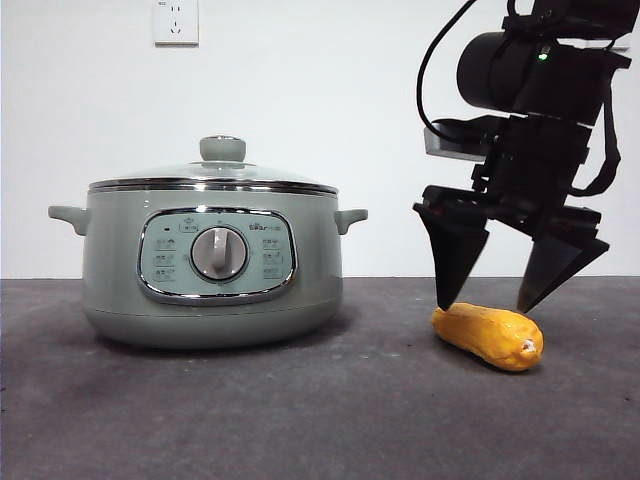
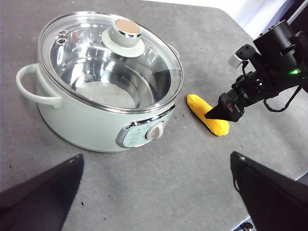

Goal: Pick up the corn,open the lid,put the corn in the pot,close the lid

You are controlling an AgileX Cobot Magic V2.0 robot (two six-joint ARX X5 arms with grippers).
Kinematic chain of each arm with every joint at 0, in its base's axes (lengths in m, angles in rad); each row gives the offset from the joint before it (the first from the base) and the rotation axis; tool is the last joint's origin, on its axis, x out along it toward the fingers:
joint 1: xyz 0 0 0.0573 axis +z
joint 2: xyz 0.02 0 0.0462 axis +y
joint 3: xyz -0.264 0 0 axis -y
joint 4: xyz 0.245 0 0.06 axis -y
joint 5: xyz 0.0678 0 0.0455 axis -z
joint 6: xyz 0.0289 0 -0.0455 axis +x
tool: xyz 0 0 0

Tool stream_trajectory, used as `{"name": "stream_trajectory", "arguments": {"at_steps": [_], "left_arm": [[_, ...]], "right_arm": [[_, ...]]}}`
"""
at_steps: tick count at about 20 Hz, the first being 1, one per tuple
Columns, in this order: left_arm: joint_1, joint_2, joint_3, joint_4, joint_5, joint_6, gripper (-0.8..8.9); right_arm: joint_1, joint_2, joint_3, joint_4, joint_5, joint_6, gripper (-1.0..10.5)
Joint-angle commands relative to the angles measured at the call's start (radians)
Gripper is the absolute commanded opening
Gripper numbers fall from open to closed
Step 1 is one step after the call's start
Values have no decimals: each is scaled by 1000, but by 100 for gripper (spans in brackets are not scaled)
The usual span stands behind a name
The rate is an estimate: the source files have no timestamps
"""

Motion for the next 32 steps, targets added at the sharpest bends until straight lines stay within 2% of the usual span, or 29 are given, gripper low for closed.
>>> {"name": "stream_trajectory", "arguments": {"at_steps": [1,4,6,9,11,14,19,24,32], "left_arm": [[-3,4,3,18,3,1,611],[-3,6,3,21,3,1,611],[-3,7,3,21,3,1,611],[-3,10,3,27,3,1,611],[-3,14,3,37,3,1,611],[-3,32,3,51,3,5,611],[-6,109,4,145,3,5,611],[-66,311,95,256,-9,13,611],[-272,740,406,267,-251,108,592]], "right_arm": [[2,34,-2,2,3,13,434],[2,47,-2,1,3,27,418],[2,47,-2,8,-6,27,283],[2,47,-2,7,-55,31,236],[2,47,-2,10,-69,31,90],[2,47,-2,12,-76,26,-12],[0,16,1,-8,-76,26,-12],[0,-211,7,-60,-76,27,-12],[0,-620,11,-173,-76,36,-12]]}}
